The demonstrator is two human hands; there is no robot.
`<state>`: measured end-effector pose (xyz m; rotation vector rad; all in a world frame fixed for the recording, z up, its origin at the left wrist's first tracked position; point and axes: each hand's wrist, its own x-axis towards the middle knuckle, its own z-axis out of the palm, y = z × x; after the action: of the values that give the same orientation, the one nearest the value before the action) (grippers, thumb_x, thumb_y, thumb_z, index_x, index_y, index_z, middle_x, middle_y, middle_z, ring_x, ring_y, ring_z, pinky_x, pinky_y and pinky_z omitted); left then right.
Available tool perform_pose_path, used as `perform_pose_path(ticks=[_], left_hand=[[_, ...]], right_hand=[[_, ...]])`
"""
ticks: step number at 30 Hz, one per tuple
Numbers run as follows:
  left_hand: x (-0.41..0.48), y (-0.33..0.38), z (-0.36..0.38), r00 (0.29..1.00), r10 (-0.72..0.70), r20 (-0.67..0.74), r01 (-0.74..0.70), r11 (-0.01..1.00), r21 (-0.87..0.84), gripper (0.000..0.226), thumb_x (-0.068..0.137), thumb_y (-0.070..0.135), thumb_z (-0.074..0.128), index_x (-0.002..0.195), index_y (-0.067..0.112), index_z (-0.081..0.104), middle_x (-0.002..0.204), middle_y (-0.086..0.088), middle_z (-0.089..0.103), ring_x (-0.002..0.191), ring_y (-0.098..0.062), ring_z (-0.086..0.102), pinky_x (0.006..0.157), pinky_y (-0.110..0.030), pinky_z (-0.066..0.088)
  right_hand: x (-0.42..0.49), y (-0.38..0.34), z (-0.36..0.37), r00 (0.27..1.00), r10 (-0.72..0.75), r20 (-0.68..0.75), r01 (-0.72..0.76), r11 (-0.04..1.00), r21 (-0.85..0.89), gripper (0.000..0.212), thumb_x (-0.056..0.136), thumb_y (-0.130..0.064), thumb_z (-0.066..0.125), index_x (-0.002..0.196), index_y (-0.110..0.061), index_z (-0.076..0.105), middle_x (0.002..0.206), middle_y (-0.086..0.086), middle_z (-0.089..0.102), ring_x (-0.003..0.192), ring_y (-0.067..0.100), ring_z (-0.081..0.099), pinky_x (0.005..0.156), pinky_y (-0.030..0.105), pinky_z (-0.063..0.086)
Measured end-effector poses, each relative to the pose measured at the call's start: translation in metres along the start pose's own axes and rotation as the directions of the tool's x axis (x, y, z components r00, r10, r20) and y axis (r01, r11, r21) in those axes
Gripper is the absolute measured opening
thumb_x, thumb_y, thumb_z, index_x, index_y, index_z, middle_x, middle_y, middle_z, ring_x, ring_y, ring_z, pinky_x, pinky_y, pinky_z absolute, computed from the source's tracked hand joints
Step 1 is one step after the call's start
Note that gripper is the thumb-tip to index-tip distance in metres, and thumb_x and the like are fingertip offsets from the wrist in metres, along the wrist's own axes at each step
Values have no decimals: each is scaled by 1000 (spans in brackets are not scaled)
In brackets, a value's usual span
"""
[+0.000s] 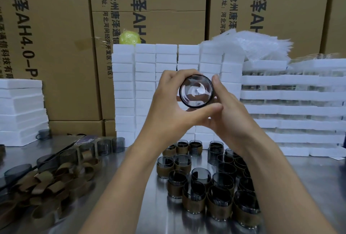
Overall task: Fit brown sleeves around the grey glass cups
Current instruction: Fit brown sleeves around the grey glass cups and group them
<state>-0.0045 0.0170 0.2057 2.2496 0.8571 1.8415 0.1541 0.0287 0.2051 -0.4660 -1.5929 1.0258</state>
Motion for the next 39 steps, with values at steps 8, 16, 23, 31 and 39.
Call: perform_pose_path(ticks=[8, 16, 23, 31, 39], left_hand=[[-1, 2, 16, 994, -82, -77, 53, 947, -317, 22, 113, 35, 55, 121, 26, 74, 118, 4, 75, 120, -24, 71, 87, -29, 60], [-8, -2, 29, 992, -107, -64, 67, 890, -452, 27, 97, 26, 79, 122, 20, 72, 114, 0, 76, 91, -20, 74, 65, -35, 59], [-1, -22, 5, 990, -53, 134, 77, 981, -180, 74, 91, 34, 87, 156, 43, 52, 141, 18, 68, 135, -1, 60, 107, -35, 56], [-4, -27, 3, 998, 28, -50, -29, 1000, -4, 60, 78, 36, 96, 132, 38, 69, 123, 27, 74, 127, -4, 65, 100, -24, 50], [-2, -19, 8, 981, 123, -151, -139, 985, -100, 65, 79, 27, 97, 138, 33, 69, 131, 23, 73, 131, -10, 65, 107, -24, 48]], right_hand=[[2, 5, 1, 999, 26, 28, -30, 988, 151, 51, 113, -57, 40, 133, -26, 76, 122, 11, 76, 99, 24, 70, 70, 34, 58], [3, 7, 12, 997, 81, 15, -82, 985, 149, 58, 112, -64, 38, 124, -23, 77, 109, 16, 71, 83, 23, 63, 55, 28, 48], [-2, -2, -3, 965, -63, -253, 20, 985, -171, 44, 98, -68, 65, 119, -32, 77, 106, 7, 82, 98, 25, 78, 85, 46, 61], [-2, 8, 12, 930, -293, -220, 167, 873, -458, 38, 105, -66, 52, 132, -41, 62, 115, -22, 71, 109, 1, 67, 83, 9, 48], [5, 6, 18, 967, -65, -247, 123, 966, 226, 58, 112, -62, 38, 128, -22, 77, 120, 5, 81, 109, 17, 78, 85, 28, 61]])
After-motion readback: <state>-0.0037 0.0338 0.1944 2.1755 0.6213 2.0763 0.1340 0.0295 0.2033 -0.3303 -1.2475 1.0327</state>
